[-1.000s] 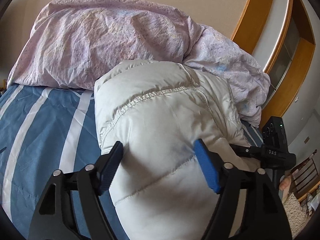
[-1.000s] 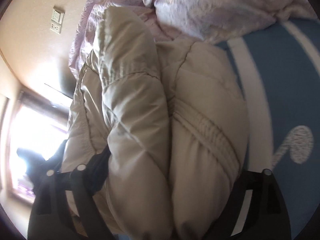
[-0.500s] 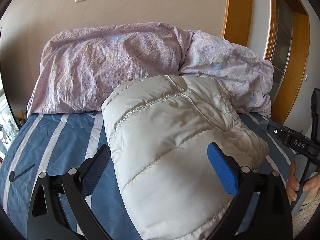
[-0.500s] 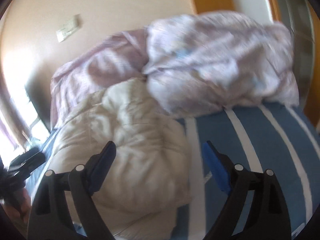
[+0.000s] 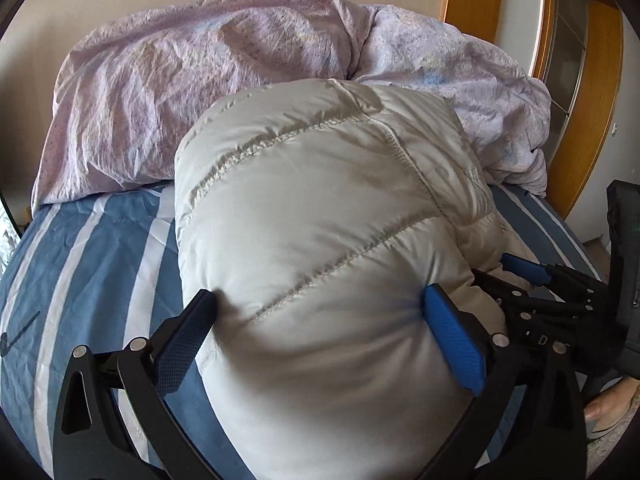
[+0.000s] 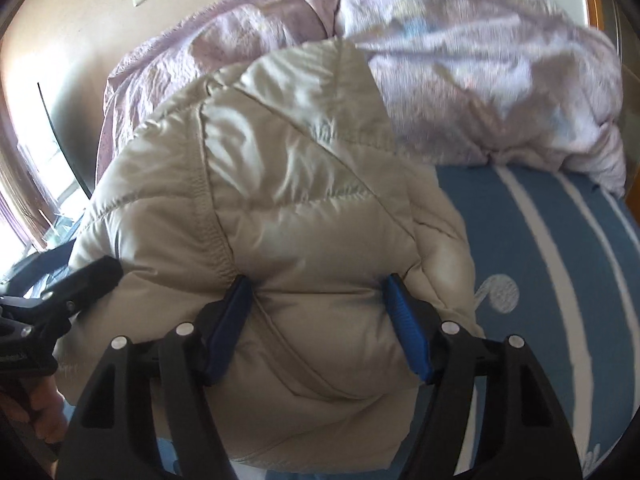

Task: Fold large clothes

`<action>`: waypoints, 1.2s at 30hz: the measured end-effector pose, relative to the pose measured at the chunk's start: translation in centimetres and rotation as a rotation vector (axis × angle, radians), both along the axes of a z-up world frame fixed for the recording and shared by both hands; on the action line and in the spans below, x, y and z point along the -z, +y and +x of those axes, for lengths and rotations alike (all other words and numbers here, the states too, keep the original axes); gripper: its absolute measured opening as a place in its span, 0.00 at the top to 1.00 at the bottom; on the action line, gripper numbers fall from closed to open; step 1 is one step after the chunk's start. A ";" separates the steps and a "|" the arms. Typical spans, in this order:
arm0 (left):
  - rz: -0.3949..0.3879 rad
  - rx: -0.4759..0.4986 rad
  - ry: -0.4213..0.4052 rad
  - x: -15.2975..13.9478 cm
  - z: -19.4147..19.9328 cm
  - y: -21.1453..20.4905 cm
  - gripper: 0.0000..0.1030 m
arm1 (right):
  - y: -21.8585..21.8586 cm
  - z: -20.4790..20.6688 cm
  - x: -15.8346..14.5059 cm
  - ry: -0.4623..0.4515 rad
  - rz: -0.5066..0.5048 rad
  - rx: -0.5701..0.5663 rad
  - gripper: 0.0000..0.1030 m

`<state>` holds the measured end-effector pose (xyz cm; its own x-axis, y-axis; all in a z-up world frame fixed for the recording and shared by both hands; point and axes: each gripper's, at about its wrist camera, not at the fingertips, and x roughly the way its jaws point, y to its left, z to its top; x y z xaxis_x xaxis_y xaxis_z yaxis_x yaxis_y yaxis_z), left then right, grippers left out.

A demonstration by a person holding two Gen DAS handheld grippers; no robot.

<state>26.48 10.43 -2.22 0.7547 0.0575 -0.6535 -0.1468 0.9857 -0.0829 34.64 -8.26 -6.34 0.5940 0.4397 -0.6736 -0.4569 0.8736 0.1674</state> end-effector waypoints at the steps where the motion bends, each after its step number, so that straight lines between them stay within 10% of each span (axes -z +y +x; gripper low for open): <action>1: 0.007 0.001 -0.005 0.2 0.0 -0.1 0.01 | 0.0 0.1 0.3 0.004 0.002 -0.001 0.34; 25: 0.126 -0.050 -0.019 2.7 0.8 -1.4 0.01 | 0.9 1.4 2.3 0.023 0.013 0.031 0.31; 36: 0.081 -0.080 -0.023 -0.2 -4.3 -1.3 0.01 | -2.7 -4.7 -1.0 0.025 0.100 0.155 0.06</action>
<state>22.13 9.13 -2.05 0.7606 0.1701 -0.6265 -0.2246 0.9744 -0.0082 29.98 -10.96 -5.30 0.6436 0.4098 -0.6464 -0.3124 0.9117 0.2669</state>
